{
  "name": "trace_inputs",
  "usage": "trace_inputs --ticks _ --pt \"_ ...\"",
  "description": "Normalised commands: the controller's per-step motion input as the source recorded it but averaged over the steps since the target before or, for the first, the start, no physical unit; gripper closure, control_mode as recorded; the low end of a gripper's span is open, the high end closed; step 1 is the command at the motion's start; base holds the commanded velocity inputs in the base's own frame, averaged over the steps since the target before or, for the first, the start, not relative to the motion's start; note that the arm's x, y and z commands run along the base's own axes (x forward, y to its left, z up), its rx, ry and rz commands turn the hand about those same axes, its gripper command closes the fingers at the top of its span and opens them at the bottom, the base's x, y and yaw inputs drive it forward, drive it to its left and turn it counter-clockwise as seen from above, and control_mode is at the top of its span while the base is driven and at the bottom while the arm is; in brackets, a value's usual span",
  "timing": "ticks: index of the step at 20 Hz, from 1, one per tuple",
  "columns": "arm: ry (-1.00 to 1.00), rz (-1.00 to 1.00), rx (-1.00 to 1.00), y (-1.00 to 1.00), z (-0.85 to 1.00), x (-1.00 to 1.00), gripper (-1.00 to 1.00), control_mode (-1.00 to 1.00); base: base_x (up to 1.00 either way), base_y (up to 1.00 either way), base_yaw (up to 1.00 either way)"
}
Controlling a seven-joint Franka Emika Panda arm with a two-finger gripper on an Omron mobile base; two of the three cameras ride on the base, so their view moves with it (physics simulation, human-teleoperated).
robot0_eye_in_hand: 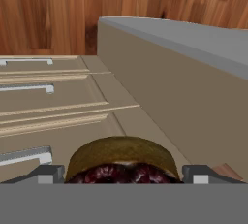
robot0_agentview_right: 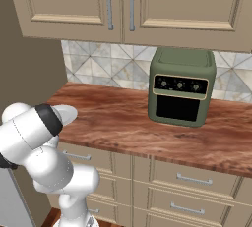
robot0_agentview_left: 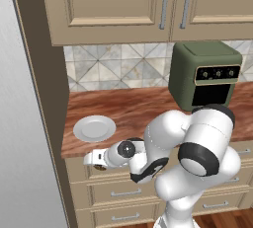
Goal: Take the baked cake out of the oven and place it on the plate for cooling. Then close the oven door.
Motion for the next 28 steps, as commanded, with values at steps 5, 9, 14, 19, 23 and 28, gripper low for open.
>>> trace_inputs --ticks 5,9,14,19,23,28 --pt "0.00 0.00 0.00 0.00 0.00 0.00 1.00 -1.00 0.00 0.00 0.00" --pt "0.00 0.00 0.00 0.00 0.00 0.00 1.00 -1.00 0.00 0.00 0.00" --pt "-0.01 0.01 0.00 -0.01 0.09 -0.25 1.00 -1.00 0.00 0.00 0.00" --pt "0.12 -0.02 -0.01 0.00 0.49 -0.28 1.00 -1.00 0.00 0.00 0.00" --pt "0.32 -0.16 -0.13 -0.02 0.61 -0.09 1.00 -1.00 0.00 0.00 0.00" --pt "0.46 -0.33 -0.14 -0.10 0.55 0.00 1.00 -1.00 0.00 0.00 0.00"
